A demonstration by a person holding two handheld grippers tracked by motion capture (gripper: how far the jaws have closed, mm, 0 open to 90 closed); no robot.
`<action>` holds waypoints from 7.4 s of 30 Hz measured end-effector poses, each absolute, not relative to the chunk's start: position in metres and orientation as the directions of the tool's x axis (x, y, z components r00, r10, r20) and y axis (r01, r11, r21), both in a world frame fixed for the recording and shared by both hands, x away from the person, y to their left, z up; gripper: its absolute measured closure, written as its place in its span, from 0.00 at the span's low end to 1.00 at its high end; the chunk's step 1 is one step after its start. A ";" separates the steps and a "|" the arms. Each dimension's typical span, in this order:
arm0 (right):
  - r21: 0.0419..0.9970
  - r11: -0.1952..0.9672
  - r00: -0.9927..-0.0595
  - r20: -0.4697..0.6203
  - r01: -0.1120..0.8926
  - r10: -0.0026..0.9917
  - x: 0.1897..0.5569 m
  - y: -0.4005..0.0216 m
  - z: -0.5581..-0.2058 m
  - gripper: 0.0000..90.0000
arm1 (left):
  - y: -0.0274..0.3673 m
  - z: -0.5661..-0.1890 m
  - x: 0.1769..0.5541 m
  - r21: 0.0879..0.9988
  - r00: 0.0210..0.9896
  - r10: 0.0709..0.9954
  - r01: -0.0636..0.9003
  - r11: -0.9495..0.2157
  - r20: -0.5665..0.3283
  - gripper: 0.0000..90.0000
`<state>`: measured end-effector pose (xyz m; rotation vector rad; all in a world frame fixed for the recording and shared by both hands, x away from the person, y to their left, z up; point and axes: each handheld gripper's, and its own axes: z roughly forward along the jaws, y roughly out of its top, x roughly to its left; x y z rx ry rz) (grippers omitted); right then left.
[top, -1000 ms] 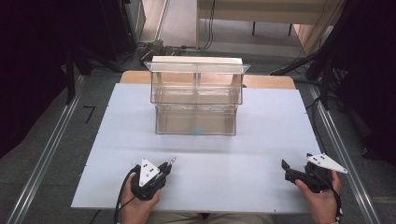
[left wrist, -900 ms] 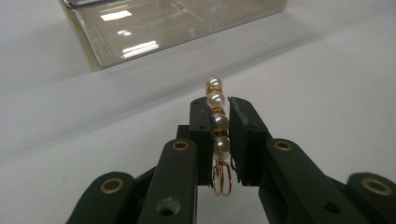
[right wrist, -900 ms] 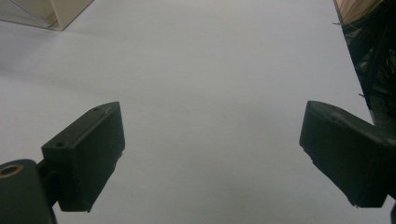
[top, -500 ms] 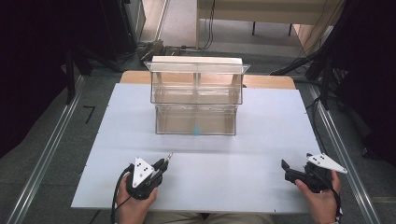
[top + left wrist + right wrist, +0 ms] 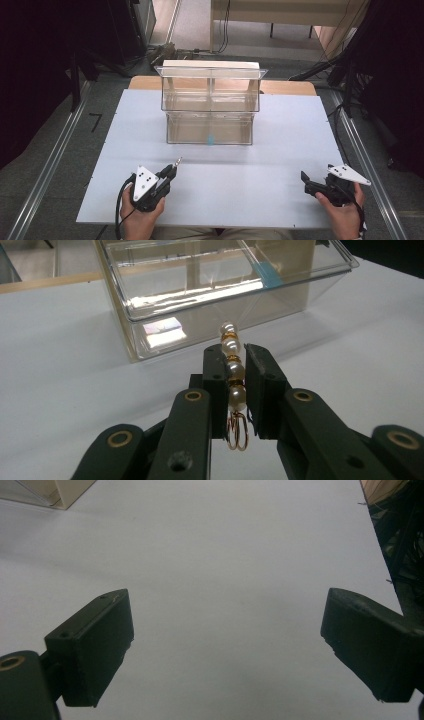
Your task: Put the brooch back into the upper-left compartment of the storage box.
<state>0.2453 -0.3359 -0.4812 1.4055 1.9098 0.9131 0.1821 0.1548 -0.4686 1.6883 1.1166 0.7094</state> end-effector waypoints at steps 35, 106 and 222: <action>0.802 0.210 -0.269 -0.064 0.559 0.961 0.246 -0.334 -0.482 0.06 | 0.160 -0.446 0.191 0.958 0.387 0.919 0.283 -0.046 -0.070 0.88; 0.803 0.206 -0.264 -0.063 0.559 0.962 0.247 -0.336 -0.483 0.06 | 0.156 -0.414 0.227 0.981 0.375 0.922 0.189 0.029 -0.100 0.88; 0.803 0.207 -0.281 -0.051 0.559 0.958 0.248 -0.337 -0.483 0.06 | 0.148 -0.361 0.299 0.982 0.336 0.930 0.158 0.103 -0.152 0.88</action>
